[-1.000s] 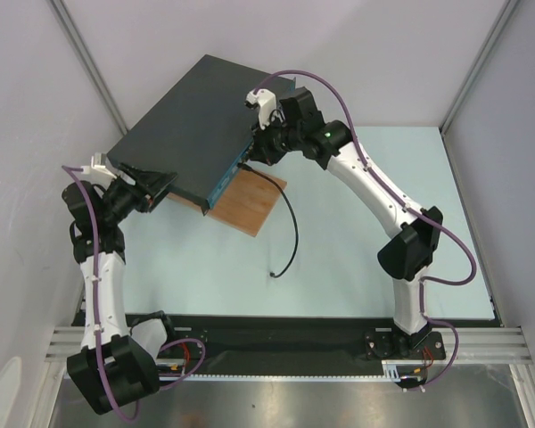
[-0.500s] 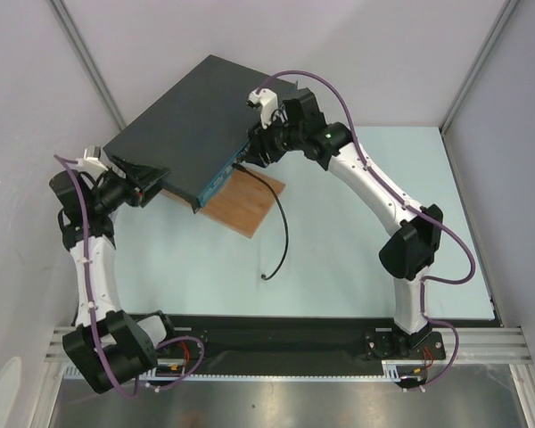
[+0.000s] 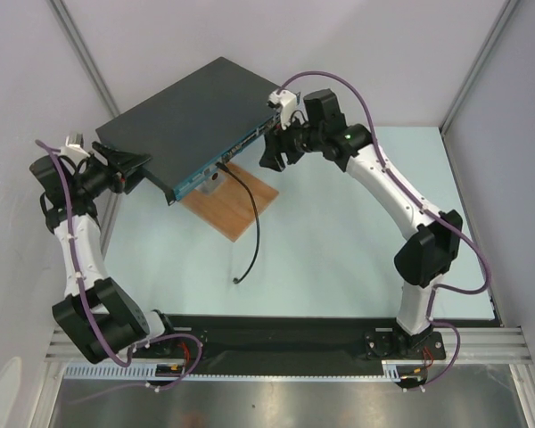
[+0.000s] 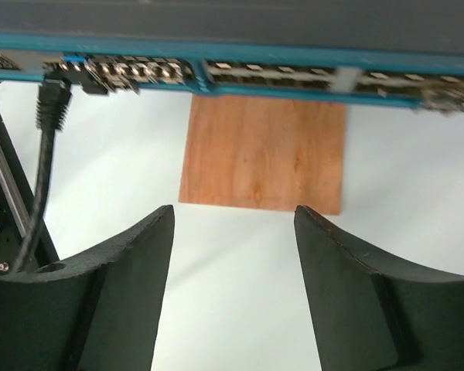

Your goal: Insert the plug into the switch port

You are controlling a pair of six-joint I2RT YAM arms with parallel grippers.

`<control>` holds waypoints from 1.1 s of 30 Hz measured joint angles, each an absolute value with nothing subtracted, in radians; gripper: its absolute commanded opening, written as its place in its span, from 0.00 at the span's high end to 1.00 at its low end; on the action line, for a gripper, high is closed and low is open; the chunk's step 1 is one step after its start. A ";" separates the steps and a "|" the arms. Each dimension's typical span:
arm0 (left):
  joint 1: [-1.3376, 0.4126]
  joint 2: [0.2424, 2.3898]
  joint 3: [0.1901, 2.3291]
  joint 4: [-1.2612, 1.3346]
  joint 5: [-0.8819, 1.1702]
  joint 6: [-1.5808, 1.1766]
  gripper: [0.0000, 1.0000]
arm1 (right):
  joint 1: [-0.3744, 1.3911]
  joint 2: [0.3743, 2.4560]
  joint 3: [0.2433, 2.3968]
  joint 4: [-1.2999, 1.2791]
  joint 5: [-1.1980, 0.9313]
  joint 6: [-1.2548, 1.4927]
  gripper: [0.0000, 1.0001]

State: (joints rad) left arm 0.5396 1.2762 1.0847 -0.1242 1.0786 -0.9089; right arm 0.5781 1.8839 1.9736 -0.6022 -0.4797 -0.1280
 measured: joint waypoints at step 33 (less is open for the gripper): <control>0.569 1.122 0.973 -0.153 0.918 -0.846 0.75 | -0.039 1.609 1.628 -0.870 -0.535 -0.279 0.23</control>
State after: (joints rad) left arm 0.5694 1.1217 0.9726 -0.1528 0.9184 -0.8455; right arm -0.0391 1.6089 1.6283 -0.8696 -0.5350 -0.2787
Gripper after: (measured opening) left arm 0.634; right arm 0.764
